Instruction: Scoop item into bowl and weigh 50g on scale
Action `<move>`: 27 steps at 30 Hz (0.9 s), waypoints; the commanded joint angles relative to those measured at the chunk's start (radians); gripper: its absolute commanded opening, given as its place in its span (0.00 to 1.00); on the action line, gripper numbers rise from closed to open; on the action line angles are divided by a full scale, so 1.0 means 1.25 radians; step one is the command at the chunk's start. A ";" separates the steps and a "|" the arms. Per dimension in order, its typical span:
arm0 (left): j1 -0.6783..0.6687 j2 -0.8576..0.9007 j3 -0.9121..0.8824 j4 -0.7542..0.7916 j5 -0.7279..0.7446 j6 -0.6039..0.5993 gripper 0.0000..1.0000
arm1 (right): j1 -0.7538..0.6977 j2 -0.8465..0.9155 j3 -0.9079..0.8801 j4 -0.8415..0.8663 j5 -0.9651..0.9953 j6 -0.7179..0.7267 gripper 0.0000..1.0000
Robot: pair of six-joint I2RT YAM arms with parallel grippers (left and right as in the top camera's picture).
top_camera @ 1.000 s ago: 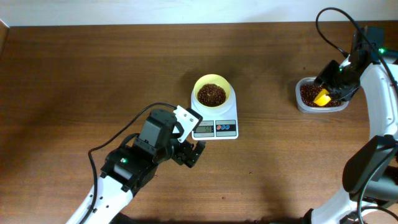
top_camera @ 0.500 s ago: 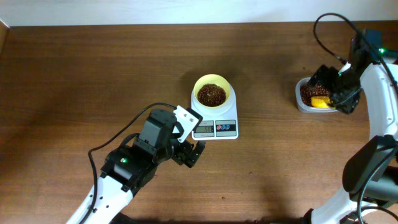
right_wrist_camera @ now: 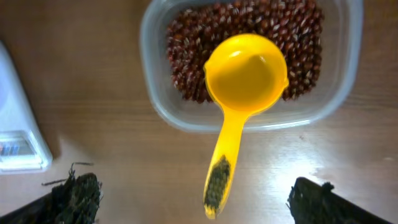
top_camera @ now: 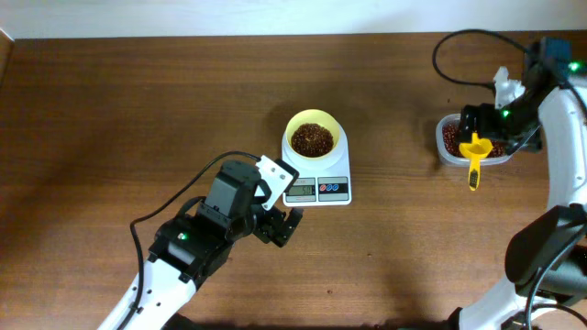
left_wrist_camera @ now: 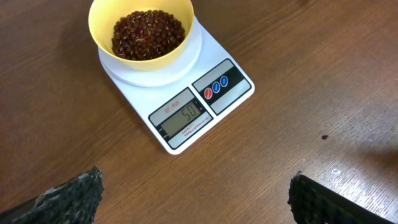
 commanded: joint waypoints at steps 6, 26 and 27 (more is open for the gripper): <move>-0.002 -0.002 -0.005 0.002 0.014 -0.008 0.99 | -0.003 -0.017 0.166 -0.086 0.033 -0.076 0.99; -0.002 -0.002 -0.005 0.002 0.014 -0.008 0.99 | -0.003 -0.017 0.166 -0.086 0.033 -0.076 0.99; -0.002 -0.002 -0.005 0.002 0.014 -0.008 0.99 | -0.003 -0.017 0.166 -0.086 0.033 -0.076 0.99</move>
